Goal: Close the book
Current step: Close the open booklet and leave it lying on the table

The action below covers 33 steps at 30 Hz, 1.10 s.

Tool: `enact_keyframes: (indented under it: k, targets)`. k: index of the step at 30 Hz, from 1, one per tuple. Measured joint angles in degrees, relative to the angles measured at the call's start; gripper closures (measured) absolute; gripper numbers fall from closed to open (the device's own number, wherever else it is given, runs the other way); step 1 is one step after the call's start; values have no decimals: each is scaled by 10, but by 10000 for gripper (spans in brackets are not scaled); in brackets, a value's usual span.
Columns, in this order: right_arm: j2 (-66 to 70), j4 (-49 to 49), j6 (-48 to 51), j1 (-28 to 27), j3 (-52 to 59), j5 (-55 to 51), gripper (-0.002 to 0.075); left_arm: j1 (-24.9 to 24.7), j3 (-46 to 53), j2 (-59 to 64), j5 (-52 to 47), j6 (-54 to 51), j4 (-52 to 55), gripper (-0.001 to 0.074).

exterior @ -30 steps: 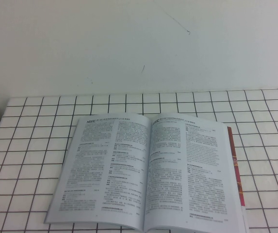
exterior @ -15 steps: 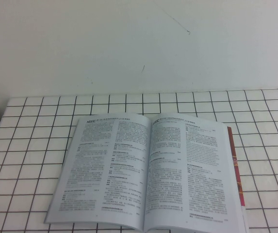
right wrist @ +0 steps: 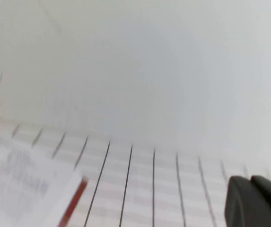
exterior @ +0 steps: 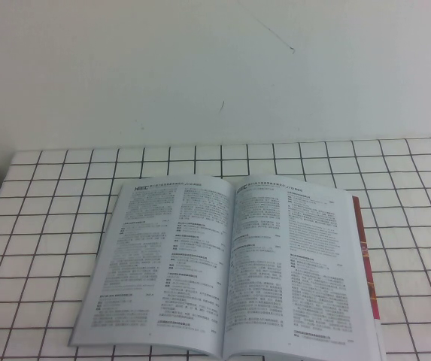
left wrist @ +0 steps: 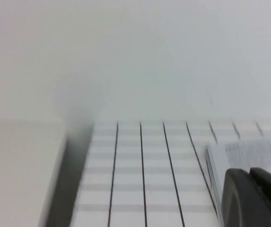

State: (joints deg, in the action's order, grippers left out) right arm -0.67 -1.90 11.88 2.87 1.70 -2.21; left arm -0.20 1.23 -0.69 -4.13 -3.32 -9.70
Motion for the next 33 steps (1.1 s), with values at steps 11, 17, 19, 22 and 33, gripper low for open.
enact_keyframes:
  k: [11, 17, 19, 22, 33]
  targets:
    - [0, 0, -10, 0, 0, 398, 729, 0, 0, -1, 334, 0, -1, 739]
    - [0, -45, -2, 0, 0, 443, 729, 0, 0, -1, 363, 0, -22, 739]
    - [0, -58, -1, 0, 0, 442, 729, 0, 0, -1, 364, 0, -23, 739]
    - [0, -67, 10, 0, -21, 384, 729, 0, -13, -1, 323, -3, 1, 739]
    - [115, -94, 104, 0, -305, -121, 729, 0, -257, 62, -42, -3, 55, 738]
